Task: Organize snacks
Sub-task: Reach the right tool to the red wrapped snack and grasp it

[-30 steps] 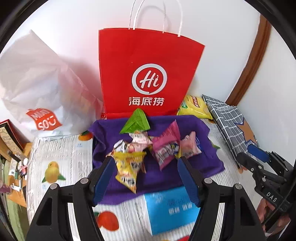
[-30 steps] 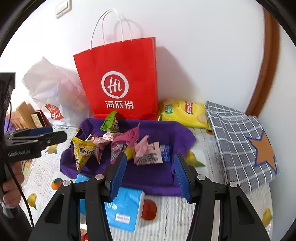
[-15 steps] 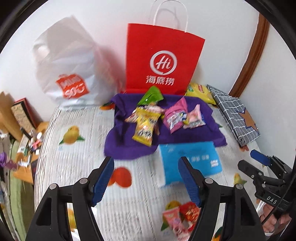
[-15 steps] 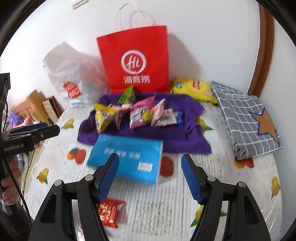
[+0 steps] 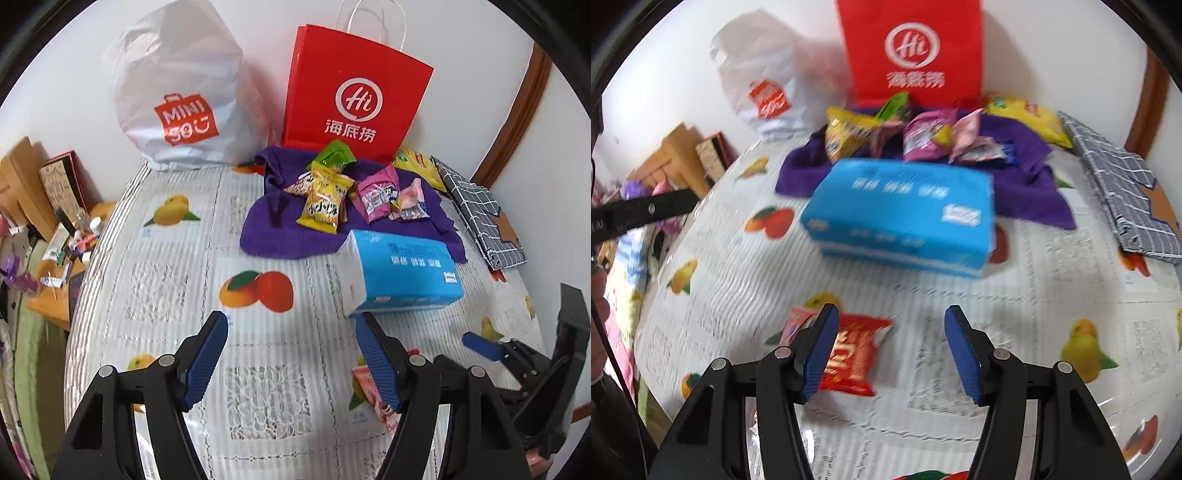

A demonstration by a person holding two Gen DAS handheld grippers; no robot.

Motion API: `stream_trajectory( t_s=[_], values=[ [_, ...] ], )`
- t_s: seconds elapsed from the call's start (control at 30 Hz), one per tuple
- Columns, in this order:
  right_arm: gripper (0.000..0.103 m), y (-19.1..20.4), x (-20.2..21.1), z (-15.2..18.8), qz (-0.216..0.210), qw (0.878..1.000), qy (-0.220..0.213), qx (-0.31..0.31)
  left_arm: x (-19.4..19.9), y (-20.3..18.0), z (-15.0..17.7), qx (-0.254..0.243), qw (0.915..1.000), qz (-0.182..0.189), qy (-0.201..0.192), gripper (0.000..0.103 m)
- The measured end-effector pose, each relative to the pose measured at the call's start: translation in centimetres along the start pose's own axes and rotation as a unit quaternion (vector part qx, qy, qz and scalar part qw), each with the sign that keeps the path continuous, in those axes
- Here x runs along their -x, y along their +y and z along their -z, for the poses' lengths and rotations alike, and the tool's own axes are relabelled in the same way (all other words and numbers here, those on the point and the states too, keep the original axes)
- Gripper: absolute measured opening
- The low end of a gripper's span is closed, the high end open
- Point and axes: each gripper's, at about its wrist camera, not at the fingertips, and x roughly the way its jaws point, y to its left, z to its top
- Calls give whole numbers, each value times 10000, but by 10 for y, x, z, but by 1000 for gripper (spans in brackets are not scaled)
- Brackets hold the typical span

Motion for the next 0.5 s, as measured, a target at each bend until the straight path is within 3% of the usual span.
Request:
stream_trajectory(
  t_s=[0.1, 0.5],
  values=[
    [53, 11, -9, 3, 22, 9998, 137, 152, -2, 5, 5, 47, 10000, -31, 14, 70],
    [53, 22, -31, 7, -49, 9984, 509, 253, -10, 27, 12, 287, 9996, 18, 86, 70]
  ],
)
